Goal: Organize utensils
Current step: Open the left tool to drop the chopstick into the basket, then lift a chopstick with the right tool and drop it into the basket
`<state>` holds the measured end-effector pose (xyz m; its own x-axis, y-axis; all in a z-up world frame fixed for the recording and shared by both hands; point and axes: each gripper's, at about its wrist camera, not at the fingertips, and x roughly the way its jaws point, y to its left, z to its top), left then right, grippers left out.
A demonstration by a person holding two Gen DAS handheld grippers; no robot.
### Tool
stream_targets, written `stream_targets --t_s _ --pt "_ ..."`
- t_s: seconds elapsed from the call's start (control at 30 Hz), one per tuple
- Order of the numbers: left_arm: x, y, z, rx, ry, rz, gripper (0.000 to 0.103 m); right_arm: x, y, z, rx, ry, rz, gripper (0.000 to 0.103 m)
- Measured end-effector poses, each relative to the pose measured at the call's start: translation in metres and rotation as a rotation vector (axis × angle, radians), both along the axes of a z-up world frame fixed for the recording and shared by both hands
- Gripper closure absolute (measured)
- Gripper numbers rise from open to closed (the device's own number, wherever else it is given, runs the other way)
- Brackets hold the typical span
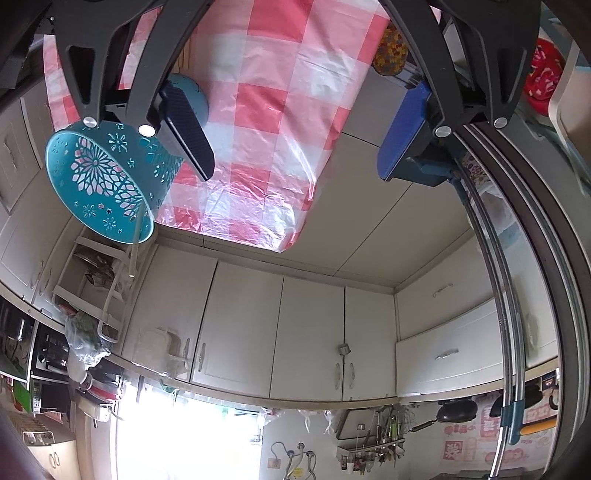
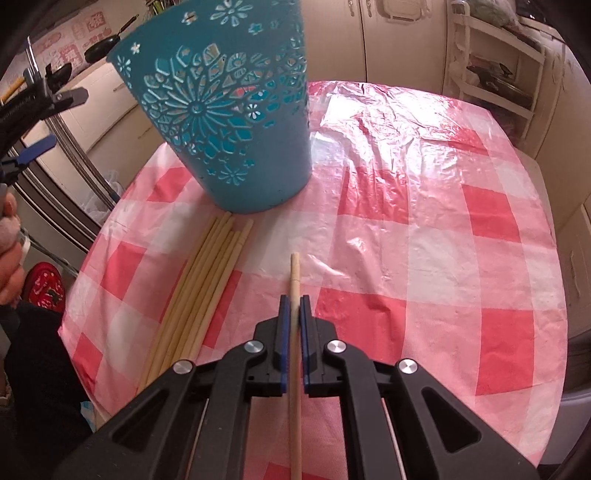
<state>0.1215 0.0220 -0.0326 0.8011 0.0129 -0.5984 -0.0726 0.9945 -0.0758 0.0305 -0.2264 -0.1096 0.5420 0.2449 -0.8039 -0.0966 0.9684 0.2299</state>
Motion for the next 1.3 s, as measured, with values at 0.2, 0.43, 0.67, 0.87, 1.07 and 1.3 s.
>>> stream_targets --t_s 0.2,0.43,0.67,0.87,1.07,1.3 --pt "0.001 -0.006 -0.003 0.009 0.004 -0.004 0.016 -0.009 -0.011 0.026 0.105 -0.082 -0.027 0.097" --pt "0.001 -0.005 -0.006 0.003 0.010 0.003 0.015 -0.017 -0.017 0.059 0.172 -0.177 -0.036 0.097" --pt "0.002 -0.005 -0.008 0.001 0.013 0.006 0.014 -0.021 -0.020 0.097 0.239 -0.278 -0.037 0.097" --pt "0.002 -0.007 -0.010 0.004 0.017 0.004 0.013 -0.013 -0.017 0.150 0.290 -0.421 -0.022 0.097" --pt "0.003 -0.008 -0.013 0.002 0.026 0.003 0.012 0.018 -0.012 0.199 0.338 -0.565 -0.085 0.097" --pt "0.005 -0.008 -0.015 -0.009 0.038 0.001 0.012 0.065 -0.009 0.207 0.339 -0.684 -0.259 0.097"
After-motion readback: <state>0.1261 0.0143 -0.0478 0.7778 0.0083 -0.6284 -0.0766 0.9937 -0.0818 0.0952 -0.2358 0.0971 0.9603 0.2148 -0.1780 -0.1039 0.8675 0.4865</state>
